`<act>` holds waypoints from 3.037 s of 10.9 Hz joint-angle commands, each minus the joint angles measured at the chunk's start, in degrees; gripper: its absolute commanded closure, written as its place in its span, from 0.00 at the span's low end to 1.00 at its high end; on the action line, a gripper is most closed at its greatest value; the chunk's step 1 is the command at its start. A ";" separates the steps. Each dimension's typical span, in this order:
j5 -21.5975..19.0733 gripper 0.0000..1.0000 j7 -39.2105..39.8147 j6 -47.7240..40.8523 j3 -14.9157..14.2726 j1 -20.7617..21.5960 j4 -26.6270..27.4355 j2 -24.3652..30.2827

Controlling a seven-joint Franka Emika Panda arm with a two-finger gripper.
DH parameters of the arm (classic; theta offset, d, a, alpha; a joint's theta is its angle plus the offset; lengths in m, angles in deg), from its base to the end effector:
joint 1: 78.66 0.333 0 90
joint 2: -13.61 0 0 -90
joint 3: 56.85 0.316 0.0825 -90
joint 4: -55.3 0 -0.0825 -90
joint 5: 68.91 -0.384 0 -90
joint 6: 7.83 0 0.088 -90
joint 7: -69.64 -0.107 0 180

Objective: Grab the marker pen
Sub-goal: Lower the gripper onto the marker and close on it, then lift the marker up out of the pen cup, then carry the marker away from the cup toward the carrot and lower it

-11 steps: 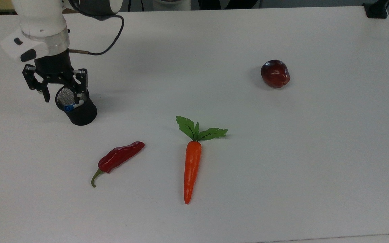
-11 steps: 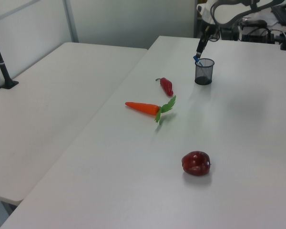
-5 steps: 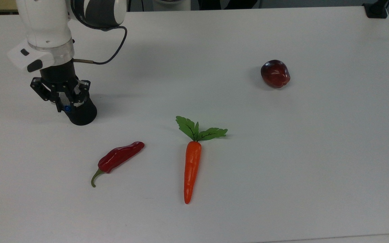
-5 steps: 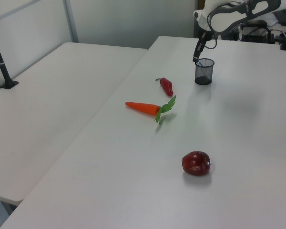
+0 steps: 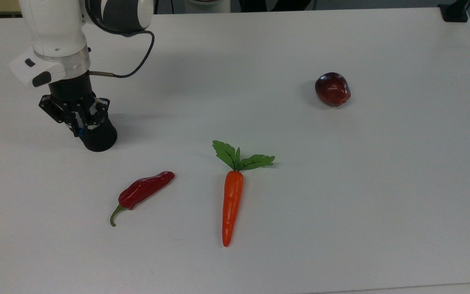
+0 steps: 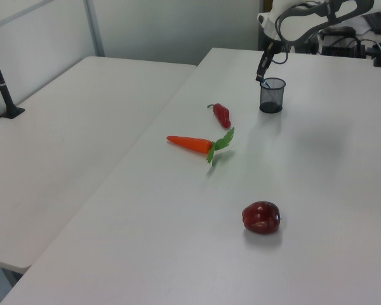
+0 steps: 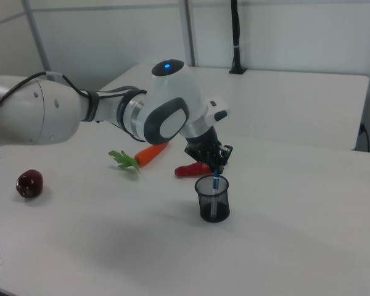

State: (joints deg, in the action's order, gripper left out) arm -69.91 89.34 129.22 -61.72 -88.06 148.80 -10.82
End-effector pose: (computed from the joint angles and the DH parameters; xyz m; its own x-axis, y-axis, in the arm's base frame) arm 0.6821 -0.1651 0.4082 0.9463 0.1129 0.3031 0.0765 -0.9886 0.1294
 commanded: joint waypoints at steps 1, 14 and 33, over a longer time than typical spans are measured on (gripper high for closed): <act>-1.46 0.84 0.34 0.68 -0.15 0.44 0.81 1.13; -3.92 0.84 -0.97 -4.76 -0.76 -1.67 -0.06 12.29; -0.86 0.83 -27.78 -29.66 0.64 24.52 3.45 8.28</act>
State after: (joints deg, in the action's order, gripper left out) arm -72.74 62.45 97.20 -60.37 -64.40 151.87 1.28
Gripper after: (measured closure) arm 0.824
